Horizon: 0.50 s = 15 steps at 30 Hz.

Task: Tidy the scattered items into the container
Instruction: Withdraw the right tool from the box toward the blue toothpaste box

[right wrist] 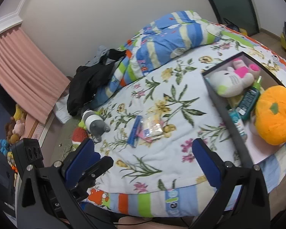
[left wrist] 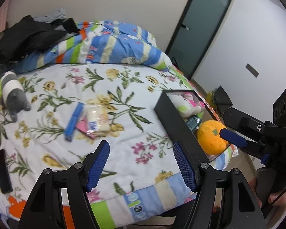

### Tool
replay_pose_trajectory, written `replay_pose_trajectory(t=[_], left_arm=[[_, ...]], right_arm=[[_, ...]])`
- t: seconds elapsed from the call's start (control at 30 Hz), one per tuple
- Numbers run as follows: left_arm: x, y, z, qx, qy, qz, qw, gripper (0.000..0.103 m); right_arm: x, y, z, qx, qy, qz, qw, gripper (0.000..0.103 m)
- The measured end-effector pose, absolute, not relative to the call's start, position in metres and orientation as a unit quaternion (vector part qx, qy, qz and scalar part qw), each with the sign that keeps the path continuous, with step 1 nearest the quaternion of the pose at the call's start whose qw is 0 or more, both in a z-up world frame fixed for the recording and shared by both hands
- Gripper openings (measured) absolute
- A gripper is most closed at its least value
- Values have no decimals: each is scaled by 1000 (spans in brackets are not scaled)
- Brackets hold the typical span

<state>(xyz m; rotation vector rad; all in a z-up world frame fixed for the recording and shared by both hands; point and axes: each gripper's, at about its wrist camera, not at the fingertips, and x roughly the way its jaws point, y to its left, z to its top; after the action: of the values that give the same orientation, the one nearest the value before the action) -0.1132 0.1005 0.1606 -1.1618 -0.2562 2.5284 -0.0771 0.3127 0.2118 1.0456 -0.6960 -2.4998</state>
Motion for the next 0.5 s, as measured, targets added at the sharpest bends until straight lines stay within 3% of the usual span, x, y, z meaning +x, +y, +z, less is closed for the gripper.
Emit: replay_pose_trajectory(t=[0.5], left_arm=[[-71,-41,175,-380,-129,912,89,70]], right_arm=[[-82,187,224,374,-209,-871,241,103]])
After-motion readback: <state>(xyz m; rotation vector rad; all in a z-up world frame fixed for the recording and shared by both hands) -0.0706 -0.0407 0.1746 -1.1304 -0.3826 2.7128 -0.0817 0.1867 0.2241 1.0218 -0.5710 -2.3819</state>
